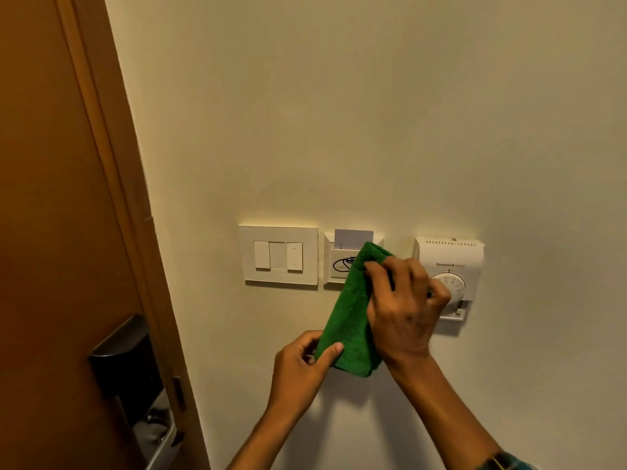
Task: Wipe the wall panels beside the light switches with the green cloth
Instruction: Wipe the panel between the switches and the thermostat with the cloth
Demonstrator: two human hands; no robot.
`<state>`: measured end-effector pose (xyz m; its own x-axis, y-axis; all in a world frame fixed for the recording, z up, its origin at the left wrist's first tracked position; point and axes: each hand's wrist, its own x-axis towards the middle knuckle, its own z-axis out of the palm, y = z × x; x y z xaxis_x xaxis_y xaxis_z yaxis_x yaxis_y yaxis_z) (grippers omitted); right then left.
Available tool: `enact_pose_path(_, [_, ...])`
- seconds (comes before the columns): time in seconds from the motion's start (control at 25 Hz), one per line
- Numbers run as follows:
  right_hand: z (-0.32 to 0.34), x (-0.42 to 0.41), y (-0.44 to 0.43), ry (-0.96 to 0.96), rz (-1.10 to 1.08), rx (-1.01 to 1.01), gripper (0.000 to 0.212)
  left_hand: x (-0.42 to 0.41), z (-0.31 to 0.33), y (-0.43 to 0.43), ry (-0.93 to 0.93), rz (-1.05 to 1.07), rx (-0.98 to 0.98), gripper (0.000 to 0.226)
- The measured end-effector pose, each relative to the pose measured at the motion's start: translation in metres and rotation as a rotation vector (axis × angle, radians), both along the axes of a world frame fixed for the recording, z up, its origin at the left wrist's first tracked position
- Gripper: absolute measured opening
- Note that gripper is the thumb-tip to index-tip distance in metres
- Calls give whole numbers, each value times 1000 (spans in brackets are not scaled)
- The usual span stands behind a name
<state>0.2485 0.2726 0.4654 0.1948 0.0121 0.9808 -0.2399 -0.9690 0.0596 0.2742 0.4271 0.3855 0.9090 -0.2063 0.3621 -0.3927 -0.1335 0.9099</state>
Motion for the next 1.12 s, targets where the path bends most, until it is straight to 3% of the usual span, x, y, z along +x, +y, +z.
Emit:
enact_pose_path(0.08, [-18, 2, 8, 75, -38, 39, 39, -3, -2, 2, -48, 49, 53, 13])
enact_pose_path(0.12, [-28, 2, 13, 136, -46, 71, 51, -2, -1, 5, -165, 140, 149, 14])
enact_pose_path(0.24, [-41, 5, 22, 309, 0, 166, 77, 18, 22, 27, -592, 479, 308, 50])
enact_pose_path(0.4, [-30, 17, 28, 352, 13, 214, 90, 89, 86, 55, -905, 591, 336, 74])
enact_pose_path(0.6, [-56, 14, 25, 372, 13, 178, 87, 138, 91, 67, -1079, 609, 483, 84])
enact_pose_path(0.88, [-31, 31, 30, 280, 11, 177, 90, 152, 86, 67, -1143, 655, 450, 83])
enact_pose_path(1.12, [-68, 19, 27, 345, 12, 150, 83, 155, 84, 66, -1160, 671, 446, 81])
